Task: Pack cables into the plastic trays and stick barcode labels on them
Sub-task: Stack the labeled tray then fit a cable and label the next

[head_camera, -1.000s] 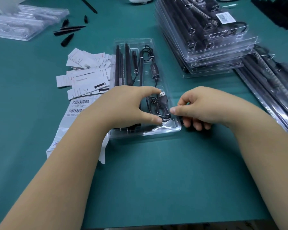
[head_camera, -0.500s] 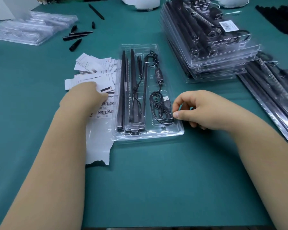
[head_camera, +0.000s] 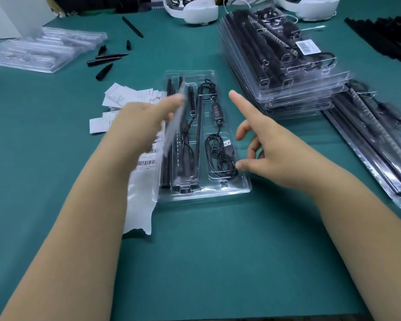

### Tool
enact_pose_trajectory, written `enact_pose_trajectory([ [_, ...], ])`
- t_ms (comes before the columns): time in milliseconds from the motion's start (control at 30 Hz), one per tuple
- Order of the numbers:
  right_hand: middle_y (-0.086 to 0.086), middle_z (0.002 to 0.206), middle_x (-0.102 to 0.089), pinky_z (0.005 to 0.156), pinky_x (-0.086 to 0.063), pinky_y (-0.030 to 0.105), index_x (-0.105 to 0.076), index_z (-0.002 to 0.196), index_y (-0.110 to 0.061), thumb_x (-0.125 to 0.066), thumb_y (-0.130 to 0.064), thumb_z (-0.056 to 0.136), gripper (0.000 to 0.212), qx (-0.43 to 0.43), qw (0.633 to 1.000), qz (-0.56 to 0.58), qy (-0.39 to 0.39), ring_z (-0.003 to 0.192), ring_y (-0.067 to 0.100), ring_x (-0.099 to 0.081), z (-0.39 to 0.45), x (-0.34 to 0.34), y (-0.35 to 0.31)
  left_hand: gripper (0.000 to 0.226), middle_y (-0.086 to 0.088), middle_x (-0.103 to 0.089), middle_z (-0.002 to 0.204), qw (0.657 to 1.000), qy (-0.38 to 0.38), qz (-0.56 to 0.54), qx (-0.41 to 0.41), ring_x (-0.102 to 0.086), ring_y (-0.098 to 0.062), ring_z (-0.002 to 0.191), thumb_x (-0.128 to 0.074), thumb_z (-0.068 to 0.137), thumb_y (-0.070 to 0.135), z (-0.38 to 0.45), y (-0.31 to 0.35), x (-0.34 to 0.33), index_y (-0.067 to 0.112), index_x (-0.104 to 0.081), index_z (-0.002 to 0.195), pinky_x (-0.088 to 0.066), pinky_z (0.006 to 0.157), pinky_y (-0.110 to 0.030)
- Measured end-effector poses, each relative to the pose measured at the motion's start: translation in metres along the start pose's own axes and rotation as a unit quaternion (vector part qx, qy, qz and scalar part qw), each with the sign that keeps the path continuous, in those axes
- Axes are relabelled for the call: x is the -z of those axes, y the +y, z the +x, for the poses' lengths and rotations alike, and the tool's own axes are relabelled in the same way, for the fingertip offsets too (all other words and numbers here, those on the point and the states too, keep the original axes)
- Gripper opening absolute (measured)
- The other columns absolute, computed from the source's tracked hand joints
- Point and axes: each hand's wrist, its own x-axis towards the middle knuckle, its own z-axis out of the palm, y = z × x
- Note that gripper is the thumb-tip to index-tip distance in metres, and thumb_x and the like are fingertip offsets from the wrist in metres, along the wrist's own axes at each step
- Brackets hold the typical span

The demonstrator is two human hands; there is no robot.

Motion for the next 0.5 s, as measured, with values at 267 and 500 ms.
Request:
enact_pose_trajectory([
  [267, -0.028, 0.086, -0.056, 0.066, -0.037, 0.005, -0.066, 0.11, -0.036, -0.067, -0.014, 0.082, 0.035, -0.005, 0.995, -0.098, 0.026, 0.073, -0.002, -0.054, 0.0, 0.001, 0.003, 0.067, 0.005, -0.031, 0.044, 0.971, -0.105, 0.141, -0.162, -0.029, -0.009, 0.042, -0.053, 0.078, 0.066, -0.02, 0.003, -0.041, 0.0, -0.065, 0.075, -0.027, 0.049, -0.027],
  [500, -0.003, 0.072, -0.07, 0.048, -0.052, 0.025, -0.075, 0.075, -0.019, -0.039, -0.001, 0.084, 0.041, -0.204, 0.939, 0.243, 0.131, 0.059, 0.011, -0.062, 0.005, 0.008, 0.002, 0.036, 0.012, -0.049, 0.06, 0.884, -0.166, 0.335, -0.282, -0.048, -0.004, 0.06, -0.052, 0.067, 0.062, -0.028, -0.002, -0.051, 0.036, -0.047, 0.092, -0.033, 0.053, -0.027],
])
